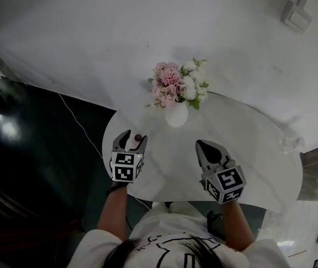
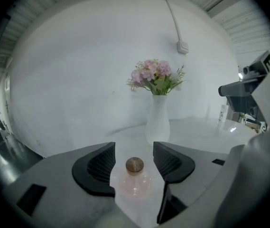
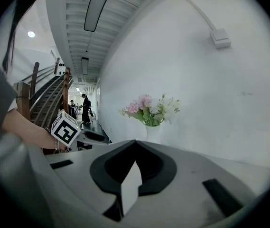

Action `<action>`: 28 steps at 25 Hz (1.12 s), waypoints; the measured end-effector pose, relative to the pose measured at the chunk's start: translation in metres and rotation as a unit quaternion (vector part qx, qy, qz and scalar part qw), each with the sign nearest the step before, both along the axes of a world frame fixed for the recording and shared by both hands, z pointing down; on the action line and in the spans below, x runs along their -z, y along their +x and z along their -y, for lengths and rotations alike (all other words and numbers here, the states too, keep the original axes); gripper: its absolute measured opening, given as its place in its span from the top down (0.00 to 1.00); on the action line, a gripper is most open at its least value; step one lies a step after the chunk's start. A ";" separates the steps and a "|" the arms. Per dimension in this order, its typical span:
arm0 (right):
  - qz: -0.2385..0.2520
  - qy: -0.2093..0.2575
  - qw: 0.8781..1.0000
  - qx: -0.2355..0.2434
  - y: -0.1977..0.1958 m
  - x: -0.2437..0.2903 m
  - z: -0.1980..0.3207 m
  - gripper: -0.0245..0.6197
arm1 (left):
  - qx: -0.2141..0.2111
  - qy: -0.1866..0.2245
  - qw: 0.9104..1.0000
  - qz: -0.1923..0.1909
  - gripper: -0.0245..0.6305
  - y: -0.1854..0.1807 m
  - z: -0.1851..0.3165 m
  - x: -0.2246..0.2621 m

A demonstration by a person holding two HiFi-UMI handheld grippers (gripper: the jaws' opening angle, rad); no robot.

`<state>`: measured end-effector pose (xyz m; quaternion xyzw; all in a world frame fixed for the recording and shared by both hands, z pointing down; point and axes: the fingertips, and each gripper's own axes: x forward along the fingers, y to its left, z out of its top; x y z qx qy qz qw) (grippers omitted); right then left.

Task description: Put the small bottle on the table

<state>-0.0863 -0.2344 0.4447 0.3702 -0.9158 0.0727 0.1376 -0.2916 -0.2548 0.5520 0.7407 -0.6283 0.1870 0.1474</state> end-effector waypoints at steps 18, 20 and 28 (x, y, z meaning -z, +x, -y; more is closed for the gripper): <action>0.025 0.035 0.999 0.018 0.000 0.045 0.019 0.97 | 0.034 0.052 0.998 -0.005 0.57 -0.012 -0.016 0.067; 0.028 0.041 0.999 0.017 -0.001 0.050 0.022 0.97 | 0.037 0.063 0.997 -0.006 0.57 -0.014 -0.017 0.077; 0.032 0.073 0.997 -0.008 0.017 0.075 0.030 0.97 | 0.052 0.107 0.993 -0.008 0.57 -0.016 -0.025 0.121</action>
